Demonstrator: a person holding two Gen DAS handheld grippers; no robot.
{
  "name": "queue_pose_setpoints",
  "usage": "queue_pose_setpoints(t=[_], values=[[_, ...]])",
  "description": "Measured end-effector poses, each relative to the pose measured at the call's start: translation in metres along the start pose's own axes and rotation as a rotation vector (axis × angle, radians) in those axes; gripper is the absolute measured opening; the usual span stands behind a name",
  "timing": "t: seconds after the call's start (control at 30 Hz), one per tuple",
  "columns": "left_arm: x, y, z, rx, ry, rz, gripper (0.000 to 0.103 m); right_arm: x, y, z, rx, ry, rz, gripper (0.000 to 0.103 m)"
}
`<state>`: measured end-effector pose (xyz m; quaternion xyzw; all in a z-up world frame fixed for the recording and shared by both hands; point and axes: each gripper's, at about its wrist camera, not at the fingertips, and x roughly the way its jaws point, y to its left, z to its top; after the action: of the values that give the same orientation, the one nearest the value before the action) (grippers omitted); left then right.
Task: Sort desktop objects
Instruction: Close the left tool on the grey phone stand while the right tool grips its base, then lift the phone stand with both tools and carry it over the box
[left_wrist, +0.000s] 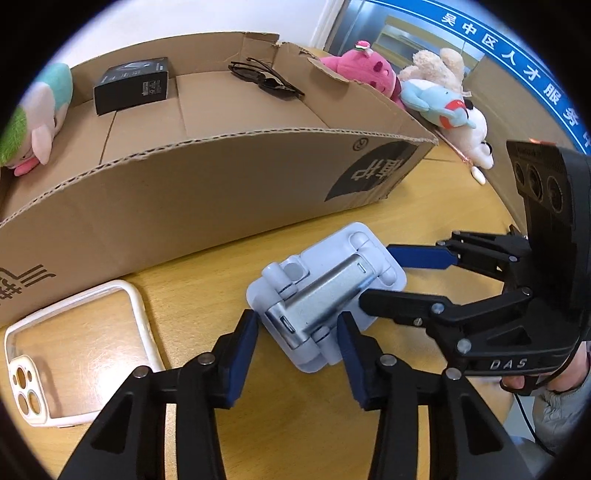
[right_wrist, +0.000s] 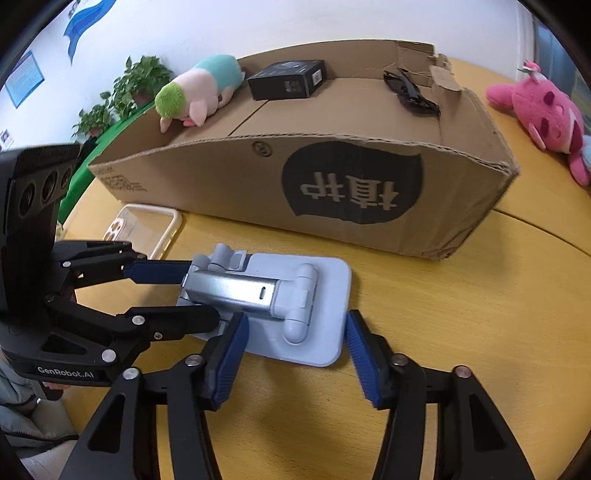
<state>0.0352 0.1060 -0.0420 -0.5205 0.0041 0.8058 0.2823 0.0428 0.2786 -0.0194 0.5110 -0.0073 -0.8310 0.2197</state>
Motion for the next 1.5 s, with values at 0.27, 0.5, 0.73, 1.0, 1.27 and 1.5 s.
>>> queue_pose_setpoints(t=[0.27,0.5,0.73,1.0,1.27,1.5], values=[[-0.006,0.003,-0.003,-0.013,-0.039,0.002,0.034,-0.005,0.004,-0.006,0.033,-0.022,-0.024,0.043],[-0.017,0.012,-0.007,-0.040,-0.074,0.009,0.033,-0.017,0.018,0.000,0.038,-0.066,-0.040,0.038],[-0.052,0.019,-0.009,-0.059,-0.163,0.000,0.033,-0.034,0.043,0.012,0.003,-0.111,-0.060,0.038],[-0.114,0.037,0.003,-0.078,-0.322,-0.024,0.033,-0.069,0.082,0.040,-0.060,-0.202,-0.071,0.038],[-0.138,0.065,0.028,-0.087,-0.398,0.018,0.031,-0.063,0.108,0.068,-0.097,-0.225,-0.043,0.037],[-0.135,0.098,0.038,-0.130,-0.394,0.044,0.031,-0.033,0.109,0.103,-0.077,-0.202,0.000,0.037]])
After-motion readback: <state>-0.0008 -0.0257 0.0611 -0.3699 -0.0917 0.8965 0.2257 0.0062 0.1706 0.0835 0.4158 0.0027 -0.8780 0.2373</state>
